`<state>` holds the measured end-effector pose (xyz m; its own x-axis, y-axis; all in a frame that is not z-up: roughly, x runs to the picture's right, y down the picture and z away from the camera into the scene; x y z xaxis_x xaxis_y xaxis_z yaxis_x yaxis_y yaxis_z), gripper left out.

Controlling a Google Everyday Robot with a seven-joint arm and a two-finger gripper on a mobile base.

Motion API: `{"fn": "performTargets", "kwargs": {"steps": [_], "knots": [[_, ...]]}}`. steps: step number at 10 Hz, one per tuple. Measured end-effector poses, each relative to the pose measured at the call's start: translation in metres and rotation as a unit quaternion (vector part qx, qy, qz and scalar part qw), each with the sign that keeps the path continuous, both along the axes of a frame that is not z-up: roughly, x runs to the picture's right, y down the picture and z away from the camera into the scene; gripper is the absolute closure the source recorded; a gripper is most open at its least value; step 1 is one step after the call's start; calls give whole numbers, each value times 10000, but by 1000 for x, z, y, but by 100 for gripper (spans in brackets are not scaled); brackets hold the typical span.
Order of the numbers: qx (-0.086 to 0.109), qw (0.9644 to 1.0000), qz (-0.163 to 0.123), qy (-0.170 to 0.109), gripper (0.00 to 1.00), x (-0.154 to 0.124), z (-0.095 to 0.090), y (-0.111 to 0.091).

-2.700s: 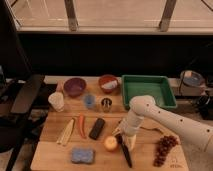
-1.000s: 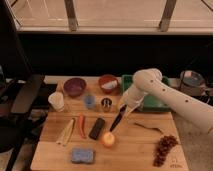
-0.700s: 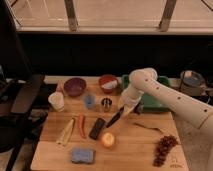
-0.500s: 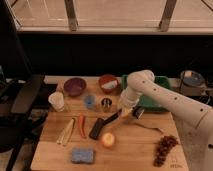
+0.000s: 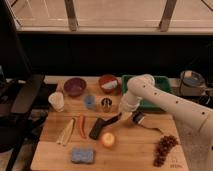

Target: Place brush in table surface

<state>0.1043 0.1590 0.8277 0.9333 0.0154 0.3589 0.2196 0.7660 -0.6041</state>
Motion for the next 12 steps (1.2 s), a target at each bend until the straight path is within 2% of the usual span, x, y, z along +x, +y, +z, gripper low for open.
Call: {"fn": "performTargets", "kwargs": {"steps": [3,4,12], "knots": [[-73,9999,61,-73,61,7,4,17],[-66,9999,63,-76,58,6,4,16],[-66,9999,56,-85,58,5,4,16]]}}
